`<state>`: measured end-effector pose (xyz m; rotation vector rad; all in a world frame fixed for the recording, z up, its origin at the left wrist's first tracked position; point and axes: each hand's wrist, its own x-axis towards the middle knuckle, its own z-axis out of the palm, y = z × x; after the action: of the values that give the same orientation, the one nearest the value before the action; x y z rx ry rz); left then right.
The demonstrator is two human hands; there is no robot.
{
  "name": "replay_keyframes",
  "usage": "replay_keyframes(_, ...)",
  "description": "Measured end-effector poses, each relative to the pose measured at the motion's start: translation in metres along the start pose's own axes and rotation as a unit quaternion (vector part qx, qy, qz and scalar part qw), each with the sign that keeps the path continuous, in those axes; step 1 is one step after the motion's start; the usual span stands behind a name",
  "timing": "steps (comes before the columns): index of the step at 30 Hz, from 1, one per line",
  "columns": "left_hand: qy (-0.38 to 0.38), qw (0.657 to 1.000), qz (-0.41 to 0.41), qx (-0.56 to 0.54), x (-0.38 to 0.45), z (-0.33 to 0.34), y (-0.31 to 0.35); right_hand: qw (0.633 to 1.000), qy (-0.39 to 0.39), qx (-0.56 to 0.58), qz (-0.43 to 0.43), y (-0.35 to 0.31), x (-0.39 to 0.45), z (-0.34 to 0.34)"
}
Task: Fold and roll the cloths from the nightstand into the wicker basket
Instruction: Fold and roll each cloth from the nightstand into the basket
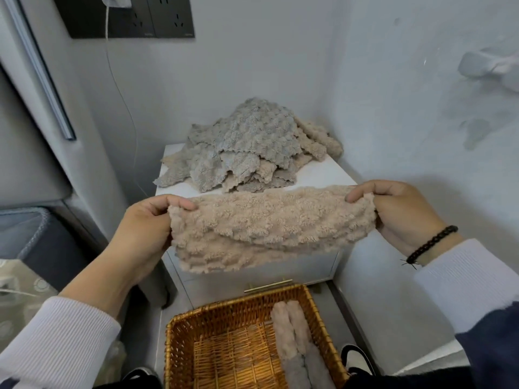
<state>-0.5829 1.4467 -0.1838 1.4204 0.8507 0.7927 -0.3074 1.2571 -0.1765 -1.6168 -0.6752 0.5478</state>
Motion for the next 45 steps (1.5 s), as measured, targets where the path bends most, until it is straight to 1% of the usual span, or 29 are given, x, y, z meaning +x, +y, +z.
replay_keyframes(2,0.016,1.000,-0.020,-0.003,0.005,-0.005,0.001,1.000,-0.002,0.006,0.022,0.001,0.004,0.006)
replay_keyframes(5,0.043,0.997,-0.042,0.057,0.017,-0.017,-0.004,0.998,0.007,-0.065,0.001,-0.002,0.009,0.020)
replay_keyframes(8,0.095,0.984,-0.024,0.152,0.028,-0.026,-0.007,0.988,0.034,-0.147,-0.042,-0.001,0.017,0.042)
replay_keyframes(10,0.140,0.968,-0.004,0.210,0.035,-0.030,-0.010,0.983,0.065,-0.164,-0.052,0.002,0.024,0.058)
replay_keyframes(12,0.168,0.959,-0.001,0.229,0.040,-0.030,-0.010,0.980,0.091,-0.169,-0.042,0.006,0.033,0.072)
replay_keyframes(14,0.178,0.959,-0.010,0.220,0.044,-0.027,-0.011,0.983,0.098,-0.156,-0.019,0.008,0.042,0.085)
replay_keyframes(17,0.182,0.963,-0.022,0.196,0.052,-0.027,-0.012,0.990,0.102,-0.098,0.006,0.013,0.053,0.098)
replay_keyframes(19,0.189,0.969,-0.041,0.152,0.057,-0.031,-0.013,0.991,0.112,-0.074,0.021,0.015,0.061,0.105)
replay_keyframes(23,0.199,0.973,-0.109,0.046,0.069,-0.033,-0.012,0.991,0.107,-0.037,0.075,0.012,0.075,0.113)
replay_keyframes(25,0.181,0.973,-0.143,-0.007,0.073,-0.031,-0.011,0.990,0.113,-0.037,0.073,0.008,0.080,0.116)
replay_keyframes(27,0.148,0.978,-0.147,-0.029,0.075,-0.029,-0.010,0.988,0.119,0.015,0.100,0.012,0.084,0.118)
replay_keyframes(28,0.132,0.982,-0.134,-0.020,0.076,-0.030,-0.011,0.989,0.101,0.024,0.101,0.014,0.083,0.119)
replay_keyframes(29,0.118,0.986,-0.113,0.011,0.076,-0.031,-0.013,0.992,0.085,0.002,0.096,0.018,0.083,0.120)
replay_keyframes(31,0.091,0.988,-0.070,0.103,0.076,-0.033,-0.020,0.994,0.049,-0.051,0.081,0.025,0.086,0.119)
replay_keyframes(32,0.083,0.987,-0.053,0.127,0.076,-0.033,-0.023,0.993,0.047,-0.074,0.078,0.024,0.086,0.118)
replay_keyframes(35,0.092,0.986,-0.023,0.135,0.077,-0.032,-0.028,0.990,0.066,-0.114,0.057,0.026,0.093,0.114)
replay_keyframes(39,0.129,0.985,-0.040,0.110,0.082,-0.037,-0.029,0.987,0.092,-0.127,0.038,0.025,0.097,0.112)
replay_keyframes(42,0.153,0.981,-0.062,0.102,0.086,-0.038,-0.031,0.982,0.085,-0.162,0.036,0.026,0.102,0.113)
replay_keyframes(45,0.151,0.981,-0.082,0.092,0.087,-0.034,-0.028,0.980,0.079,-0.177,0.043,0.024,0.103,0.112)
